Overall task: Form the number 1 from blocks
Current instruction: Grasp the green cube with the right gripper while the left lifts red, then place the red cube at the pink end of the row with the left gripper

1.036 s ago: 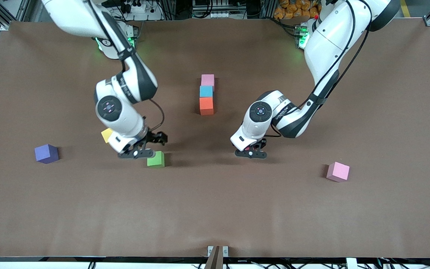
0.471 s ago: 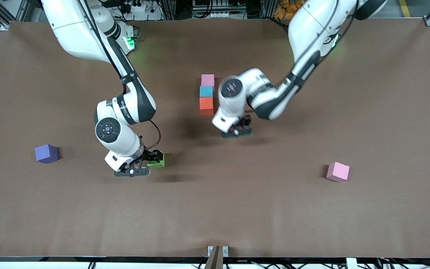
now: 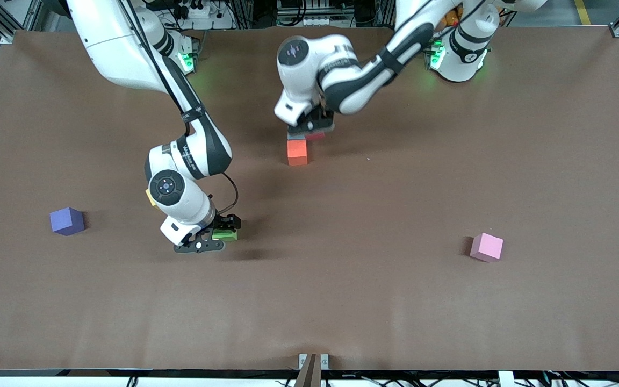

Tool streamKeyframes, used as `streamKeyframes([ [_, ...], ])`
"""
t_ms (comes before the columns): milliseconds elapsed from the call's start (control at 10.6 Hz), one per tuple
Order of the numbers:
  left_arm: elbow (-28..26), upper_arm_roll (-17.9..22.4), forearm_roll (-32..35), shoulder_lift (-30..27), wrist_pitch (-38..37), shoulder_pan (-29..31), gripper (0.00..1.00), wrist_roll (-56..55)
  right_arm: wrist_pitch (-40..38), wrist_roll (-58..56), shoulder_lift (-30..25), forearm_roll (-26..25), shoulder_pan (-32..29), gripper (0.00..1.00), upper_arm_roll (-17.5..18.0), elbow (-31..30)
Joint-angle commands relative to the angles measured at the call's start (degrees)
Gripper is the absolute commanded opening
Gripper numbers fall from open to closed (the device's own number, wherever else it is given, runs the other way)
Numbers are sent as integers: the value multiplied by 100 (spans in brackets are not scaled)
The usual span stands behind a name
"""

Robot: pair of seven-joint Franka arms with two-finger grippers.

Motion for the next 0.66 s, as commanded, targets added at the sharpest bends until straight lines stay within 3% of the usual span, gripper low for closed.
streamKeyframes([
  [0, -416, -717, -81, -83, -7, 118, 0, -475, 111, -74, 186, 56, 107, 100, -77, 32],
  [188, -504, -1000, -223, 57, 115, -14, 0, -721, 147, -73, 204, 56, 116, 100, -77, -21],
  [283, -600, -1071, -223, 128, 229, -58, 0, -870, 234, -74, 213, 56, 116, 95, -86, -100],
  [471, -890, -1071, -215, 137, 720, -181, 0, -924, 296, -65, 213, 56, 98, 64, -218, -171],
  [565, -978, -1045, -162, 189, 940, -277, 0, -925, 287, -56, 196, 64, 116, 60, -270, -171],
])
